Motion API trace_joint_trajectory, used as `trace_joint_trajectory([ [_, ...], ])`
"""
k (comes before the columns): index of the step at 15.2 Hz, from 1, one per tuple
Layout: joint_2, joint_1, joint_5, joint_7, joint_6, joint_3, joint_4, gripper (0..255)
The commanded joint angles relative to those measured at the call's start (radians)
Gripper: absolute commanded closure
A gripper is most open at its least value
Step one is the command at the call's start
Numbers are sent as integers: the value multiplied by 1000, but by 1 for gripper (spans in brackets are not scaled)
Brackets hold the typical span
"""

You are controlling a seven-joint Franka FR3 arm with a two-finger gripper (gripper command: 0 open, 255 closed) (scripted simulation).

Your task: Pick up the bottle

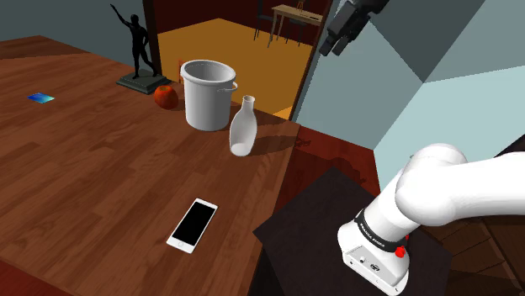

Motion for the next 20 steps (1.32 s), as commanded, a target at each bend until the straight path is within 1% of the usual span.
trace_joint_trajectory([
  [1,0,0,0,0,0,0,0,0],
  [6,144,5,-9,4,134,29,-22,0],
  [10,274,8,-20,10,234,50,-18,0],
  [15,451,8,-42,25,346,75,14,0],
  [20,638,6,-75,48,439,95,76,0],
])
